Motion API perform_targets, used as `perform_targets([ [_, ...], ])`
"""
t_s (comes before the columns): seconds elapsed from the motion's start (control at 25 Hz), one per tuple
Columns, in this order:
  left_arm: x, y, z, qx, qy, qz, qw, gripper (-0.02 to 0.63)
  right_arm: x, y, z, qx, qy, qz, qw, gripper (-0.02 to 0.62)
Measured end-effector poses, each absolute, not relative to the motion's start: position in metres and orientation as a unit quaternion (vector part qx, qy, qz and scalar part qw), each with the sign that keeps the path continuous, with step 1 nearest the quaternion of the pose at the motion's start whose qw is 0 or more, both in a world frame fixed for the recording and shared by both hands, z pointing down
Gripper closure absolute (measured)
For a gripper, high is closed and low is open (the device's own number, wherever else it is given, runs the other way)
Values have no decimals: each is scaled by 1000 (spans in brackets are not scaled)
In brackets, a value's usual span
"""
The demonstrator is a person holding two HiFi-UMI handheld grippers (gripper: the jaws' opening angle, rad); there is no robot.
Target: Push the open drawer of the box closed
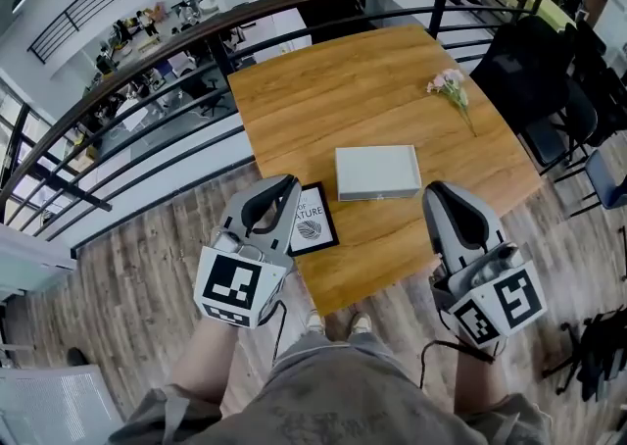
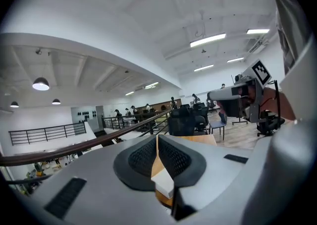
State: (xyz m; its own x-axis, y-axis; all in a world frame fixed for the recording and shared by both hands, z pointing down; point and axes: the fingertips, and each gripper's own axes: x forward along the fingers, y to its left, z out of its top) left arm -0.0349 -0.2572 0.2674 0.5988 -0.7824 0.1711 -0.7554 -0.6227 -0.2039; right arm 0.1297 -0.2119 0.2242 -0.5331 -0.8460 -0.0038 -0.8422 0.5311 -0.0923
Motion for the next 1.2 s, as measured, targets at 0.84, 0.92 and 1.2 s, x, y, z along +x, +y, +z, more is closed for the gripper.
perform_targets([
  [0.84, -45, -195, 268, -887, 440, -121, 66, 580, 121, -155, 239, -466, 884, -27, -17, 554],
  [0.92, -47, -196, 272, -886, 438, -132, 70, 578, 120, -157, 242, -464, 885, -31, -20, 554],
  [1.2, -45, -199, 268, -887, 441, -124, 66, 580, 124, -161, 246, -469, 882, -41, -24, 554],
])
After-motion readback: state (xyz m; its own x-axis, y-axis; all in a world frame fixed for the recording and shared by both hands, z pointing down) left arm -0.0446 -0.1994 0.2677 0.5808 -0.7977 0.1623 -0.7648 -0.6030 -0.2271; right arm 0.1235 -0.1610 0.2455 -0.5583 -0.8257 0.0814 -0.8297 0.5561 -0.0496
